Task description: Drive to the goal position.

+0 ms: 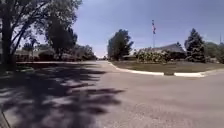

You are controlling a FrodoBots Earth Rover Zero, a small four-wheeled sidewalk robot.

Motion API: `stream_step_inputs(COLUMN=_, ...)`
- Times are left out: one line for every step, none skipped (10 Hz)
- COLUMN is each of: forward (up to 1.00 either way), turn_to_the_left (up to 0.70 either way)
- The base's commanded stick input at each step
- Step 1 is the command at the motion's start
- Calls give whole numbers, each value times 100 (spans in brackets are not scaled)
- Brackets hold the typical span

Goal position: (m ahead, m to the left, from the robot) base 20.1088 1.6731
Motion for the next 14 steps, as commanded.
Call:
stream_step_inputs(forward=70, turn_to_the_left=0)
stream_step_inputs(forward=70, turn_to_the_left=0)
stream_step_inputs(forward=70, turn_to_the_left=0)
stream_step_inputs(forward=70, turn_to_the_left=0)
stream_step_inputs(forward=70, turn_to_the_left=0)
stream_step_inputs(forward=70, turn_to_the_left=0)
stream_step_inputs(forward=70, turn_to_the_left=0)
stream_step_inputs(forward=70, turn_to_the_left=0)
stream_step_inputs(forward=70, turn_to_the_left=0)
stream_step_inputs(forward=70, turn_to_the_left=0)
stream_step_inputs(forward=70, turn_to_the_left=0)
stream_step_inputs(forward=70, turn_to_the_left=0)
stream_step_inputs(forward=70, turn_to_the_left=0)
stream_step_inputs(forward=70, turn_to_the_left=0)
